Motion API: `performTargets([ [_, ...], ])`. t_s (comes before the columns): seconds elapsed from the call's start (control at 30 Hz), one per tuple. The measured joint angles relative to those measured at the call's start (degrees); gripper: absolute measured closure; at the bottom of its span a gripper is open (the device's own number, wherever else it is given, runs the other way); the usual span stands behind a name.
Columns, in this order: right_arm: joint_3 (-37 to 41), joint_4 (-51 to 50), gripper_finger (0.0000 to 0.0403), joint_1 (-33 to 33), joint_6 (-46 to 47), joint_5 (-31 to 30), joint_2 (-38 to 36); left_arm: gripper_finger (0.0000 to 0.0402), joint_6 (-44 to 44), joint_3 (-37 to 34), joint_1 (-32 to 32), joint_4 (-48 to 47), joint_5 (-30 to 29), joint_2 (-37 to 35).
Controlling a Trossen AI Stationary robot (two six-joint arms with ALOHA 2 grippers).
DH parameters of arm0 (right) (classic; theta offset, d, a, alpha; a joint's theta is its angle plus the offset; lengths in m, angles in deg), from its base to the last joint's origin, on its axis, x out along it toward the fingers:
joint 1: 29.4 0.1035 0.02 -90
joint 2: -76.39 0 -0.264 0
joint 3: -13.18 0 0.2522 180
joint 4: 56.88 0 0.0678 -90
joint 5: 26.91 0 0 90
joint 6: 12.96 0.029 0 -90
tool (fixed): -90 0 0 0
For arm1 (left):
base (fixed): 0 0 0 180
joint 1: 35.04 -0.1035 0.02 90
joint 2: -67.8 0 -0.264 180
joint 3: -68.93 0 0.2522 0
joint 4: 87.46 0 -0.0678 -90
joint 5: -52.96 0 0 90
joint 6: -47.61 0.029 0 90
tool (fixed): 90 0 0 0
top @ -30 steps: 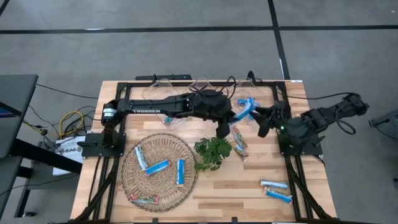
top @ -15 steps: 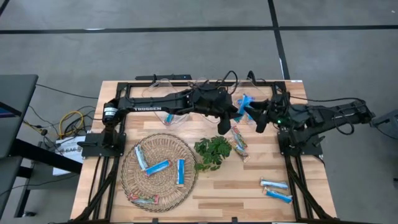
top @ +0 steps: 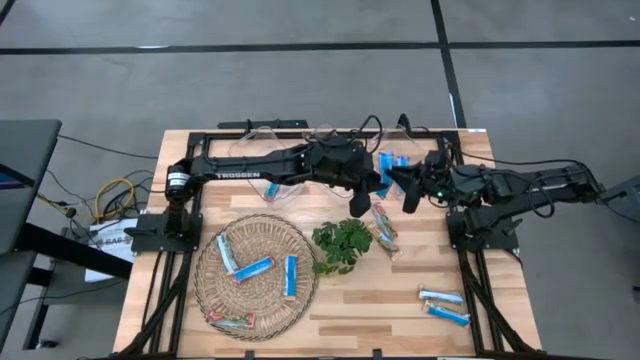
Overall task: Pick and place Granola Bars by type
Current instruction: Put the blue granola bar into the right transparent bin
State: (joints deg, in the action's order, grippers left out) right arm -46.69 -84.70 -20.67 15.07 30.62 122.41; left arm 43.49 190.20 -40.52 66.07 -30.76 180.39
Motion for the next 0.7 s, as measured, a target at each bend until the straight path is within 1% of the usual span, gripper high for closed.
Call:
performTargets([
  [0.07,0.0,0.01,0.0389,0.0,-0.15,0.03,0.0,0.0333,-0.01,0.0,0.0,-0.03,-0.01,0.0],
  [0.13,0.0,0.02,0.0397,0.0,-0.96,0.07,-0.16,0.0333,0.01,0.0,0.0,-0.24,-0.02,0.0],
  [0.3,0.0,-0.63,0.0393,0.02,-1.62,-0.09,-0.94,0.0333,1.37,0.0,0.02,-1.78,-0.28,0.0],
  [0.4,0.0,-1.54,0.0396,-0.28,-2.41,-0.51,-1.47,0.0324,1.53,0.02,-0.01,-2.12,-1.1,0.0],
  [0.53,0.02,-2.42,0.04,-0.63,-2.67,-0.85,-1.38,0.0288,1.59,0.04,-0.49,-2.71,-1.01,0.0],
  [0.7,0.02,-4.44,0.0401,-0.63,-3.1,-2.74,-0.87,0.0218,1.6,0.07,-1.52,-3.46,-0.94,0.0],
])
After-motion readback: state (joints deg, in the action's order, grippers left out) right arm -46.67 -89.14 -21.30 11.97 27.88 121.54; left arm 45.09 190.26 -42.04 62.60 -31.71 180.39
